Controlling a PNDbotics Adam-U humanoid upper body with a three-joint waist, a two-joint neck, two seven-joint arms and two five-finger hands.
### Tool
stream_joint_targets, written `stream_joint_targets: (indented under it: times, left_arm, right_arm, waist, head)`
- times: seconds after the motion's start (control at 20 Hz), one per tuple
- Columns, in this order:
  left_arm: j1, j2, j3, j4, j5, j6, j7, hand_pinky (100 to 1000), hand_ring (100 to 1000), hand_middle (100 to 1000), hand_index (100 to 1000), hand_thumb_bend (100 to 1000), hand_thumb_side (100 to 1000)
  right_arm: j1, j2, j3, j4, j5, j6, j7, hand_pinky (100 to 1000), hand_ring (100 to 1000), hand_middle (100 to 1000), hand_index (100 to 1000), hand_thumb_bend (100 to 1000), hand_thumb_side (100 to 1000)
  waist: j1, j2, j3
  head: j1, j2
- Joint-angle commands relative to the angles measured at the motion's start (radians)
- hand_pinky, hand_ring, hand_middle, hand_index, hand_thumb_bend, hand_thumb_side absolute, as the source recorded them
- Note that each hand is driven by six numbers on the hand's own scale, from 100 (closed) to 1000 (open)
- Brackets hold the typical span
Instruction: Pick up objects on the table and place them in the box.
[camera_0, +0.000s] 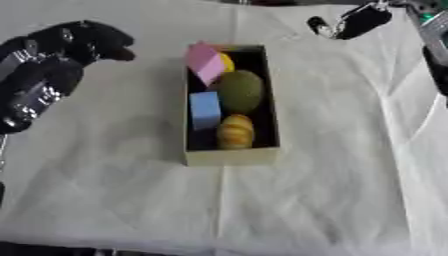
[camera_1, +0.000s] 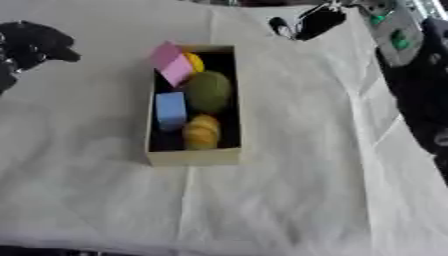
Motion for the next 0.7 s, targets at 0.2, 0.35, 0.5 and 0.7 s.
stream_joint_targets:
  times: [0.2, 0.35, 0.5, 0.7]
  left_arm:
    - [-0.005, 0.031, 0.027, -0.016, -0.002, -0.012, 0.029, 891, 813, 812, 843, 100, 672]
    - [-0.006, 0.034, 0.036, -0.019, 0.0, -0.017, 0.052, 891, 814, 813, 842, 100, 672]
    - [-0.006, 0.037, 0.041, -0.023, 0.001, -0.02, 0.071, 891, 814, 813, 841, 100, 672]
    - [-0.003, 0.044, 0.049, -0.027, 0.005, -0.023, 0.099, 891, 813, 811, 838, 100, 672]
  right_arm:
    - [0.018, -0.037, -0.111, -0.05, 0.134, 0.185, -0.274, 954, 1000, 1000, 1000, 100, 100]
    - [0.032, -0.039, -0.139, -0.081, 0.104, 0.28, -0.432, 862, 959, 887, 942, 100, 100]
    - [0.043, -0.042, -0.148, -0.101, 0.052, 0.327, -0.552, 815, 896, 797, 889, 100, 100]
    - [0.057, -0.039, -0.173, -0.128, -0.062, 0.347, -0.683, 748, 837, 714, 824, 100, 100]
  waist:
    - [0.018, -0.037, 0.0]
    - [0.017, -0.037, 0.0]
    - [0.015, -0.037, 0.002]
    - [0.013, -0.036, 0.004]
  head:
    - [0.005, 0.004]
    - [0.002, 0.004]
    - [-0.006, 0.004]
    - [-0.011, 0.004]
